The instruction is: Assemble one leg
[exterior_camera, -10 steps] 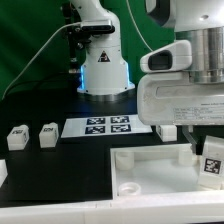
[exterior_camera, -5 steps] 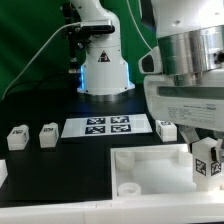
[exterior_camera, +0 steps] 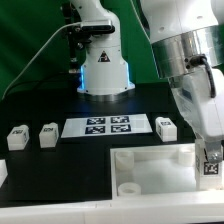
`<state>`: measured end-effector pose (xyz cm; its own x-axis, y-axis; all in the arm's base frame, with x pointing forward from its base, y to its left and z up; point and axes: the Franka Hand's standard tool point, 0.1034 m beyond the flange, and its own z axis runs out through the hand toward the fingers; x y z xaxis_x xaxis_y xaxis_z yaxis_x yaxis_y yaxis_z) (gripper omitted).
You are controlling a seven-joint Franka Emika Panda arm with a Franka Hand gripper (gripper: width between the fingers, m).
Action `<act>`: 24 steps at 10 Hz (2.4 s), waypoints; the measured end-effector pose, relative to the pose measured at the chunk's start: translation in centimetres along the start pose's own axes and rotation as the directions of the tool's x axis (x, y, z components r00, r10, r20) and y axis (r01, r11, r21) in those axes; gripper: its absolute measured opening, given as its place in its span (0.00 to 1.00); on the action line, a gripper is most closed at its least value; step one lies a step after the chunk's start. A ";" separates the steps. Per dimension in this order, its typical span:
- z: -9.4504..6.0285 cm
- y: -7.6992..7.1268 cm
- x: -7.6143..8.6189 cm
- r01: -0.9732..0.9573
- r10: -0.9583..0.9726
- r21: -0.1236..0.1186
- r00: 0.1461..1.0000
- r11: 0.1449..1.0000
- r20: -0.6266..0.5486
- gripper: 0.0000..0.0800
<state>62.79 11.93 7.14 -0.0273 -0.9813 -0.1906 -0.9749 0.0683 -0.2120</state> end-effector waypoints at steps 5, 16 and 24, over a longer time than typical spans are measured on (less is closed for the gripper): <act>0.9 0.7 -1.7 0.610 -0.612 -0.068 0.791 0.789 -0.009 0.80; 0.4 -0.4 0.0 0.994 -0.999 -0.109 0.017 0.013 0.038 0.66; 0.3 -0.4 0.6 0.706 -0.711 -0.096 0.702 0.702 -0.042 0.37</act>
Offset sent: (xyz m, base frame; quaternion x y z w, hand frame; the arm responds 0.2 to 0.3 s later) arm 0.0012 0.0141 -0.0084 -0.0723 0.0704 -0.4855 0.8684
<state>63.20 11.41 6.82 0.6650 -0.7446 0.0573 -0.7247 -0.6619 -0.1917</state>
